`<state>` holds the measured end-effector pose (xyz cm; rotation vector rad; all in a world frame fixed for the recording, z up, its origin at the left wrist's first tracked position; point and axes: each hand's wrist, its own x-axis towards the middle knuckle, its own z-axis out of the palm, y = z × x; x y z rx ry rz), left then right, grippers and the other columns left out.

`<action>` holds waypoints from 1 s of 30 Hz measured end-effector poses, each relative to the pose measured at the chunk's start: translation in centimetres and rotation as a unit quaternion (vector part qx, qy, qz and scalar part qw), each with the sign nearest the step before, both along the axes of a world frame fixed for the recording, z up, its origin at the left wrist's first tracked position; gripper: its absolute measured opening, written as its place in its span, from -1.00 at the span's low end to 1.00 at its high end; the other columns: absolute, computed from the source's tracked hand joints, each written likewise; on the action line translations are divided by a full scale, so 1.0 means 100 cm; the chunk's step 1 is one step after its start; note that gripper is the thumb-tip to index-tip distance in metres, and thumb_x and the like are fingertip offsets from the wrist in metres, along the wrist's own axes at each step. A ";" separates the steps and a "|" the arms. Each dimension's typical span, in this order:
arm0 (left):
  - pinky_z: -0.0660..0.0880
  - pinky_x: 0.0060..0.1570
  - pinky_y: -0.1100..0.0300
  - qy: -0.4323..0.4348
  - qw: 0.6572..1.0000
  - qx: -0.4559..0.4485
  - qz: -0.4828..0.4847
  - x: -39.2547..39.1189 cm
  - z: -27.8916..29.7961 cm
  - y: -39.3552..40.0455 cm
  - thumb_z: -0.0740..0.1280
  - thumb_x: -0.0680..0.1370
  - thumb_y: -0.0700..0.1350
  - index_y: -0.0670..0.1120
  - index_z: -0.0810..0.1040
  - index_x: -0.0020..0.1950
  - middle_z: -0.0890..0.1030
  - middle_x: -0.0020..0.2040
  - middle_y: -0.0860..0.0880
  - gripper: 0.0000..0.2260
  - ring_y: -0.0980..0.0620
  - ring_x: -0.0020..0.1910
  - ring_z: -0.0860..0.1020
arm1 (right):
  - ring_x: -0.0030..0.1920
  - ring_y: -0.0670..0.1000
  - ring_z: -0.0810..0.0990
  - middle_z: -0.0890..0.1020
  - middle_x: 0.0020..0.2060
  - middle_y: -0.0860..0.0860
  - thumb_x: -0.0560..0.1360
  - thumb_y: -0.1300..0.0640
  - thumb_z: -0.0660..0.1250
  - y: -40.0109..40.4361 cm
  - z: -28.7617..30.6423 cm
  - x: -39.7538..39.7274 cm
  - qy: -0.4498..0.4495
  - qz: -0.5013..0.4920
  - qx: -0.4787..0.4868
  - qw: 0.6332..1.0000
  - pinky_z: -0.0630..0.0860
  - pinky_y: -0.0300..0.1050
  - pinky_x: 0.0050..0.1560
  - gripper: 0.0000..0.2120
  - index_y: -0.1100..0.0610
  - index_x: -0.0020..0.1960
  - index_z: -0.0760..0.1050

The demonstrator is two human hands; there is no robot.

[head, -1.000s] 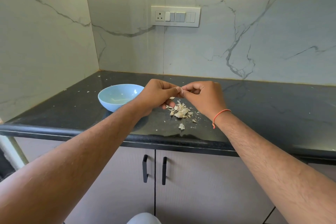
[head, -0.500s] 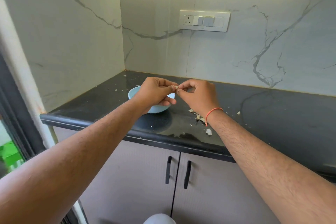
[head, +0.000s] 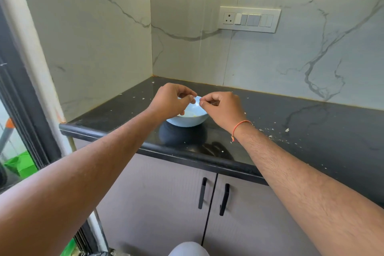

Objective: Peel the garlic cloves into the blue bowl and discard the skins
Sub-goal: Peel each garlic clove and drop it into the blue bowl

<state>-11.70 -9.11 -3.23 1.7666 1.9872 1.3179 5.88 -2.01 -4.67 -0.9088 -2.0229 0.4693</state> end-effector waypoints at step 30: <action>0.44 -0.18 0.49 0.092 0.981 0.024 -0.170 0.116 -0.061 0.087 0.47 0.61 -0.06 0.07 0.75 0.06 0.67 -0.20 0.27 -0.92 0.34 -0.28 0.60 | -0.18 -0.21 0.57 0.61 -0.21 -0.25 0.61 0.04 0.39 0.051 -0.046 0.159 -0.095 -0.043 -0.009 0.994 0.52 -0.20 -0.03 -0.85 -0.10 0.12 0.71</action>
